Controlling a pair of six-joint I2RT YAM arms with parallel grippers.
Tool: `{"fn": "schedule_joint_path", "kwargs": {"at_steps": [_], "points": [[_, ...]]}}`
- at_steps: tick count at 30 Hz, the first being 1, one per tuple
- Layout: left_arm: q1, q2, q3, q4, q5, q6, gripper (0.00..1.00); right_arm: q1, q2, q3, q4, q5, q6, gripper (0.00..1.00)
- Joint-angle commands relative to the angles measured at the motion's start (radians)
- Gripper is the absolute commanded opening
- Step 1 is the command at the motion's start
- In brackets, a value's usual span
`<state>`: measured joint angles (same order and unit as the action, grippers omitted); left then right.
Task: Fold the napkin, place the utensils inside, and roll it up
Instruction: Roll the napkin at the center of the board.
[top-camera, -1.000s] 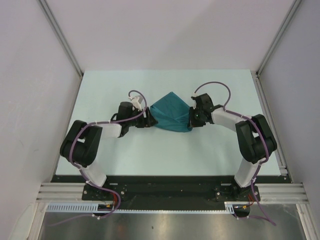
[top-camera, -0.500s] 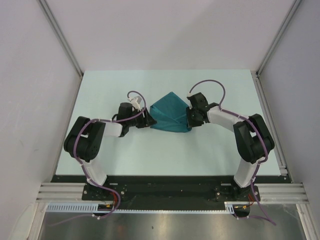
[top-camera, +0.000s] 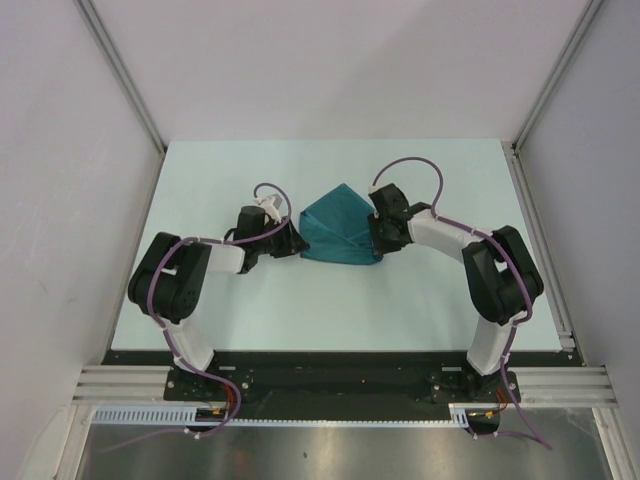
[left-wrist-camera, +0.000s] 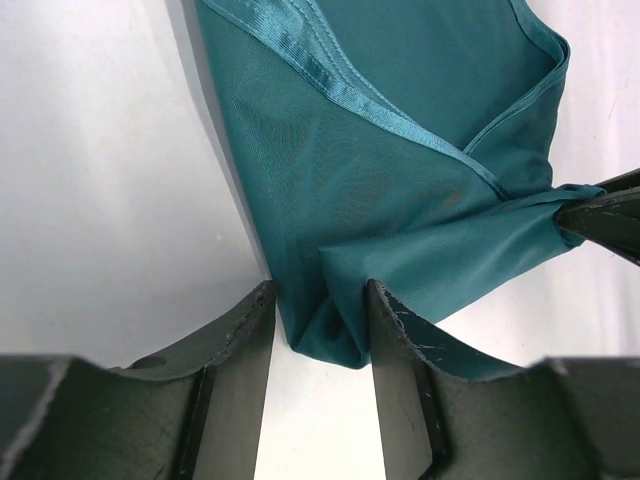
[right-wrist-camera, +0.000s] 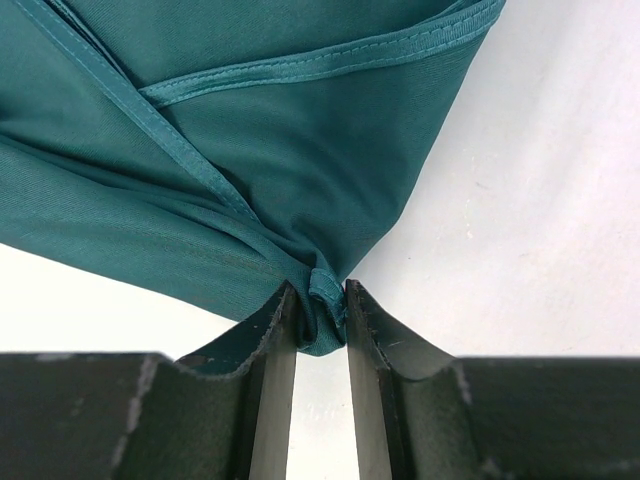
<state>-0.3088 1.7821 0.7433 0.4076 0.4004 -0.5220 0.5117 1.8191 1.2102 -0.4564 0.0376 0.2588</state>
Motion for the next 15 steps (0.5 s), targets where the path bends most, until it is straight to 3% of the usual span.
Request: {"fn": "schedule_joint_path", "kwargs": {"at_steps": [1,9,15], "points": [[0.007,0.016,0.018,-0.026,-0.017,0.034,0.46,0.007,0.014,0.041,-0.027,0.025,-0.009,0.3],[-0.004,0.048,0.027,-0.023,0.006,0.037,0.36,-0.002,0.016,0.057,-0.028,-0.007,-0.006,0.33],[-0.016,0.06,0.037,-0.05,0.003,0.048,0.19,-0.028,-0.006,0.068,-0.008,-0.111,-0.003,0.37]]}}
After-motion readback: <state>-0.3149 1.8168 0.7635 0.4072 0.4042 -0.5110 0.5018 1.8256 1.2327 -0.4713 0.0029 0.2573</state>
